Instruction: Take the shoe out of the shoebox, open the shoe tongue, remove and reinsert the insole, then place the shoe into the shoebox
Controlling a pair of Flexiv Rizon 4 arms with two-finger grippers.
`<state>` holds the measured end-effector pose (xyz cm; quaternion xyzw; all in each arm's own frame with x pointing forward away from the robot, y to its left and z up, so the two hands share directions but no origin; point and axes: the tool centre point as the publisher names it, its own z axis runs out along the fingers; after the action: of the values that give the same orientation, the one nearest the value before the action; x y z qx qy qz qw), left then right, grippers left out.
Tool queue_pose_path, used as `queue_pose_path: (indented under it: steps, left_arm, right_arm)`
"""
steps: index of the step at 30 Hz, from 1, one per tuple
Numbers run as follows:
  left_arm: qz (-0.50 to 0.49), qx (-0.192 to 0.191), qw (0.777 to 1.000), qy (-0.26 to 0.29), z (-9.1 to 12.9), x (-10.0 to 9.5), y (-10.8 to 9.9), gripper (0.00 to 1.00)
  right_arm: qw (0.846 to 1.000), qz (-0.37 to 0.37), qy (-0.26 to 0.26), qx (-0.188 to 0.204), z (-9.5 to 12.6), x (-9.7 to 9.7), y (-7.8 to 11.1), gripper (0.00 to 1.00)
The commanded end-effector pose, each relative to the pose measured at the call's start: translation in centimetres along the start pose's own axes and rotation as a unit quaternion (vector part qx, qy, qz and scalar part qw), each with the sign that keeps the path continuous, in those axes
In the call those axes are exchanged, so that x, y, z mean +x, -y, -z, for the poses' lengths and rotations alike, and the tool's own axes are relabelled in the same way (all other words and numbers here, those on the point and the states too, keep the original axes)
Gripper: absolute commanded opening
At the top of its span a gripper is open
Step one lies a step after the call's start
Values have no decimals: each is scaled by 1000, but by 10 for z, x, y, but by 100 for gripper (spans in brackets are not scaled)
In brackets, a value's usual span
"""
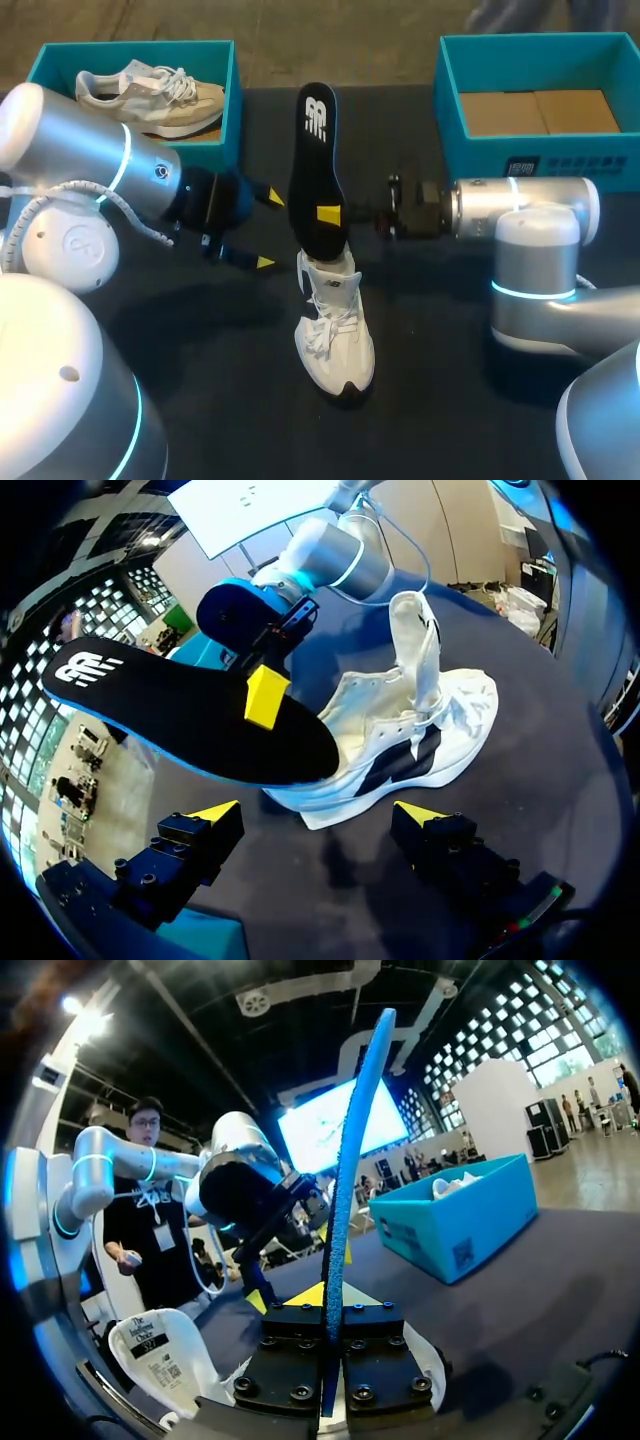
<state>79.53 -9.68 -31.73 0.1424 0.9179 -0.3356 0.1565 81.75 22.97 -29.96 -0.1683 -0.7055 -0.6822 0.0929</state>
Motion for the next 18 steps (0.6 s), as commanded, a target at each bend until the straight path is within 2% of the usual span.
queue_pose_path:
  steps: [1, 9, 18]
  left_arm:
    - [1, -4, 1000, 0, 1, -2, 1, 100]
    - [-5, -4, 1000, -3, 1, -5, 0, 100]
    - [-8, -8, 1000, -4, 0, -6, 1, 100]
  right_arm:
    - [1000, -4, -4, 4, 2, -2, 4, 0]
    - [1000, -9, -7, 13, 7, -3, 8, 0]
    - [999, -27, -15, 18, 7, -3, 22, 0]
